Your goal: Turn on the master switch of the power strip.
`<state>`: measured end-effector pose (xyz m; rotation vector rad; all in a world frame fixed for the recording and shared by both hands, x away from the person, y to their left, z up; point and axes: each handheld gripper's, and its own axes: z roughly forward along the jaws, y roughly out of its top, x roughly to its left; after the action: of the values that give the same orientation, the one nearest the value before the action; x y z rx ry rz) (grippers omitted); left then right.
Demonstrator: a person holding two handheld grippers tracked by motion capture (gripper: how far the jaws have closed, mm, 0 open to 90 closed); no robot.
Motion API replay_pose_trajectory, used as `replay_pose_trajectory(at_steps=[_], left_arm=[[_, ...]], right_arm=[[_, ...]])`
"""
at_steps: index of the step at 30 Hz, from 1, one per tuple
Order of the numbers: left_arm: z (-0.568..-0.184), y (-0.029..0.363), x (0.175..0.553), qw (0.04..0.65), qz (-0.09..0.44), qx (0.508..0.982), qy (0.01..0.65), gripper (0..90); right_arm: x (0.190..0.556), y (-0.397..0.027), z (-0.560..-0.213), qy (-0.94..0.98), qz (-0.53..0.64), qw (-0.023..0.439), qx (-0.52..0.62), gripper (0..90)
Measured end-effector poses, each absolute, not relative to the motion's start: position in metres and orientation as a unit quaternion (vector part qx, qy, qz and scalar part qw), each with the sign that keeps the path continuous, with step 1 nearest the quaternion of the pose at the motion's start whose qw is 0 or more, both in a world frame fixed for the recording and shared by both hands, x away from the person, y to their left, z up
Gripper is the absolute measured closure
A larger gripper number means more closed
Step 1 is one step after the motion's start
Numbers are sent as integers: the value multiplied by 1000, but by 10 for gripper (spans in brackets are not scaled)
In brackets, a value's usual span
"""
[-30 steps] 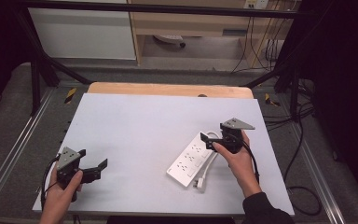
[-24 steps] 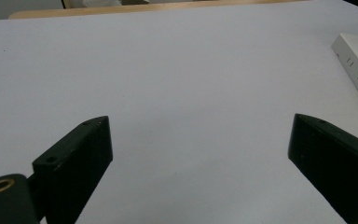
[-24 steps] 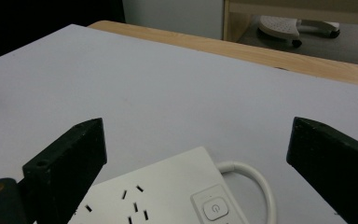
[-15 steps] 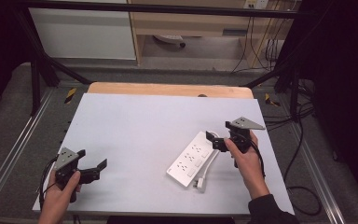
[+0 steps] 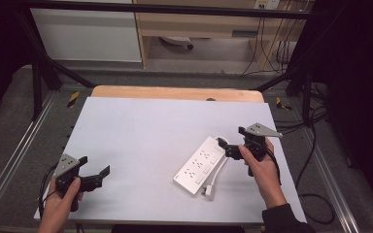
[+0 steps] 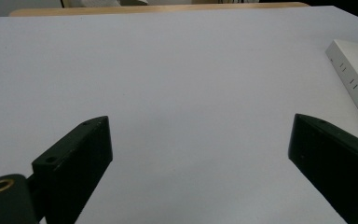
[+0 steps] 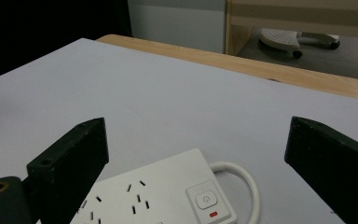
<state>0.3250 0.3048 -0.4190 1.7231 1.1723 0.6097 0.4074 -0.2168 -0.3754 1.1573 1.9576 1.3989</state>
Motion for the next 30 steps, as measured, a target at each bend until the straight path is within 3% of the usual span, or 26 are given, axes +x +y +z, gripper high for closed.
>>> replay_pose_trajectory(at_steps=[30], left_arm=[[-418,309,324,467,253,699,479,61]], right_arm=[[376,-256,-365,692,523,249,431,59]])
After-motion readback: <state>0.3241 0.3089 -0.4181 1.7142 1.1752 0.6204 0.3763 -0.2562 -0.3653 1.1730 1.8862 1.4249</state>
